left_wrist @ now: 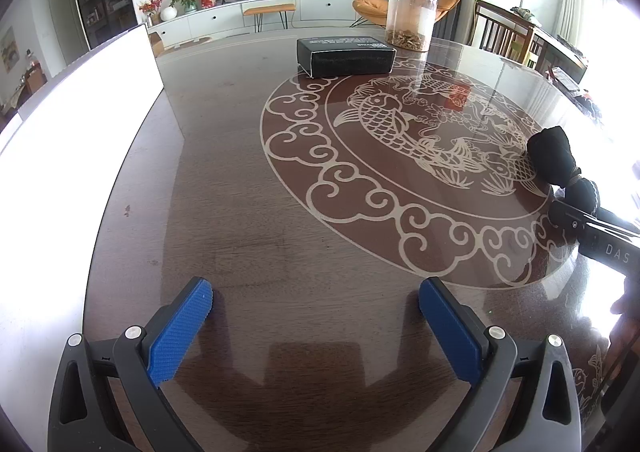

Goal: Organize objects
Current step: 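Move the right tool over the black fabric pouch, then lower the left tool onto the black ODOR REMOVING BAR box and close it, then lift the box with the left tool while the right tool closes on the black pouch, then carry box and pouch into the white box and open both tools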

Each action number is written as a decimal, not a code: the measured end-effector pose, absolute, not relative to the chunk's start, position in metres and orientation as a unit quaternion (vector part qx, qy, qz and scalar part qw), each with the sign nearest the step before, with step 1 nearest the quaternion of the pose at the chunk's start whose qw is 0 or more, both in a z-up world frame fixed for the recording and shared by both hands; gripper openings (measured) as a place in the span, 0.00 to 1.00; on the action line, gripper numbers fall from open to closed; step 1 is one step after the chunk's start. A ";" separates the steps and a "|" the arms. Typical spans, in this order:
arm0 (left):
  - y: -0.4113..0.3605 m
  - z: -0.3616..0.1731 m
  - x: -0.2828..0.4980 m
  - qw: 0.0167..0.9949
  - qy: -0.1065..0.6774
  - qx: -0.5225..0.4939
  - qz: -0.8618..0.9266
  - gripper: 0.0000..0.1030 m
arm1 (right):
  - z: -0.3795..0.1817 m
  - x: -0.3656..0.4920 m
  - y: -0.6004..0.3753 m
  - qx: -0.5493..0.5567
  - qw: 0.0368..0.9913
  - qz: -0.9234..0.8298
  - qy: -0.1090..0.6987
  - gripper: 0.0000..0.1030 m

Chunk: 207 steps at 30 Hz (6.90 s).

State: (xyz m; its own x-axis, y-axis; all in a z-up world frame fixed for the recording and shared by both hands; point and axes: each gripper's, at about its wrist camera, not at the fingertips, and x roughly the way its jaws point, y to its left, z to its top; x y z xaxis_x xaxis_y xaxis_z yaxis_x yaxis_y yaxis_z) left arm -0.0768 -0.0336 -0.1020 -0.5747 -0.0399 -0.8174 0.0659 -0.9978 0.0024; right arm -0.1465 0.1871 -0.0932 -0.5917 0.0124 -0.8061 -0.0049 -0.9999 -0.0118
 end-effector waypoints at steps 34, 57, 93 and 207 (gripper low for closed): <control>0.036 -0.008 -0.205 -0.174 -0.308 0.431 -0.831 1.00 | -0.093 -0.147 0.187 -0.456 0.004 0.890 -0.004 0.99; 0.017 -0.087 -0.388 -0.168 -0.255 0.506 -0.807 1.00 | -0.093 -0.146 0.186 -0.457 0.006 0.890 -0.004 1.00; -0.011 -0.100 -0.163 -0.028 -0.022 0.477 -0.878 0.57 | -0.093 -0.146 0.186 -0.457 0.007 0.889 -0.004 1.00; -0.279 0.082 0.083 0.339 0.091 0.436 -0.828 1.00 | 0.095 -0.024 -0.205 -0.466 -0.396 0.772 -0.177 0.79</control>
State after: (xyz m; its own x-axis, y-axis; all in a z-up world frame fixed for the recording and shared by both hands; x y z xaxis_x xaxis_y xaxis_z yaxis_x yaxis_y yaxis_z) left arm 0.0833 -0.2785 0.0816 -0.3891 -0.4830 -0.7844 0.6419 -0.7529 0.1453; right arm -0.0241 -0.2053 0.0949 -0.2532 -0.4465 -0.8582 0.7754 -0.6242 0.0960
